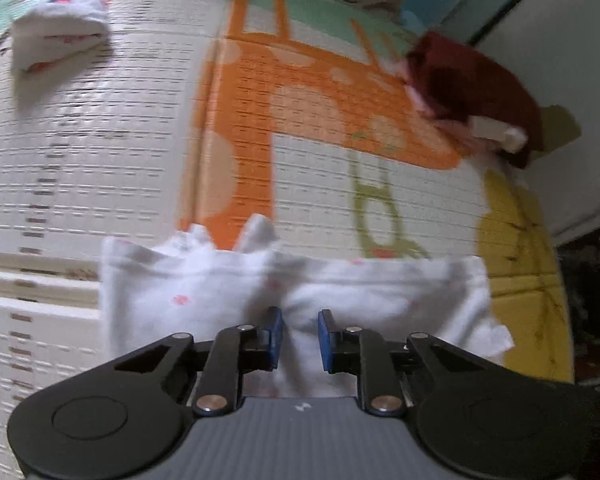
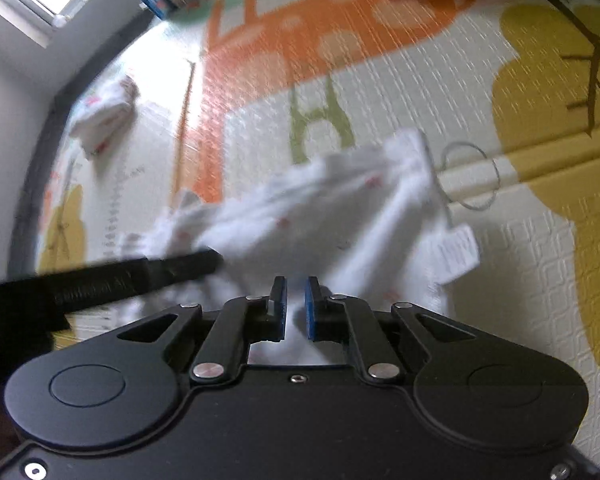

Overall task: Fold clothes
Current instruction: 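Lift the onesie with both grippers and fold it over toward the other side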

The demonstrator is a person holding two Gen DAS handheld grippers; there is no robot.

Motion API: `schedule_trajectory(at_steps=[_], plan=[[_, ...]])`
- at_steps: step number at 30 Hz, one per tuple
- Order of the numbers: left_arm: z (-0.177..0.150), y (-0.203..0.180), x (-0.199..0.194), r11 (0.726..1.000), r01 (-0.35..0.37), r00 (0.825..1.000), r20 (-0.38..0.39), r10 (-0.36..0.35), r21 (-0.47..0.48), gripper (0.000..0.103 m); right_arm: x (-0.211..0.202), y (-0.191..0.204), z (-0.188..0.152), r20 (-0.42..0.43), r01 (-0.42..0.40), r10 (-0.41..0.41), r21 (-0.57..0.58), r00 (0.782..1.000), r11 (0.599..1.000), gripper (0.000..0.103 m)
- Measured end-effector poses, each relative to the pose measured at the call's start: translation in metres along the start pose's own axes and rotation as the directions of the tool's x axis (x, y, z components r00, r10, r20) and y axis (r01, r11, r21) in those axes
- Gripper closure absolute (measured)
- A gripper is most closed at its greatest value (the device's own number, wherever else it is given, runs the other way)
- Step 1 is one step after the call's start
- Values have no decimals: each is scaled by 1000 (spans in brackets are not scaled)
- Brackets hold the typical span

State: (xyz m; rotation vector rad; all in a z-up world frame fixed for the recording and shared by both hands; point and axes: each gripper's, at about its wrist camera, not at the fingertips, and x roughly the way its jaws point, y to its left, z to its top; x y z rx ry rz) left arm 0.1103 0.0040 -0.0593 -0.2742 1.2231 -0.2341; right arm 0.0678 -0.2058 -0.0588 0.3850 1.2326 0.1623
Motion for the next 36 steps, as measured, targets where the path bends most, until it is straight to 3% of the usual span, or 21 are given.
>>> schedule_trajectory(at_steps=[4, 12, 17, 24, 31, 36], plan=[[7, 16, 1, 999, -13, 1000, 10, 14, -46, 93, 0, -14, -4, -16, 19, -19, 22, 1000, 1000, 101], [13, 27, -24, 997, -26, 995, 93, 34, -79, 94, -22, -41, -6, 18, 108, -109, 51, 994, 993, 98], [5, 18, -56, 1000, 7, 986, 164, -3, -21, 92, -48, -37, -7, 92, 57, -61, 40, 994, 998, 98], [-29, -2, -61, 988, 120, 990, 67, -127, 97, 92, -45, -6, -12, 42, -57, 58, -5, 997, 998, 98], [-60, 12, -34, 990, 130, 990, -57, -127, 48, 92, -18, 4, -29, -62, -100, 100, 3, 993, 995, 98], [-80, 24, -16, 994, 106, 986, -129, -103, 14, 94, 1, 0, -37, -102, -55, 55, 6, 993, 998, 98]])
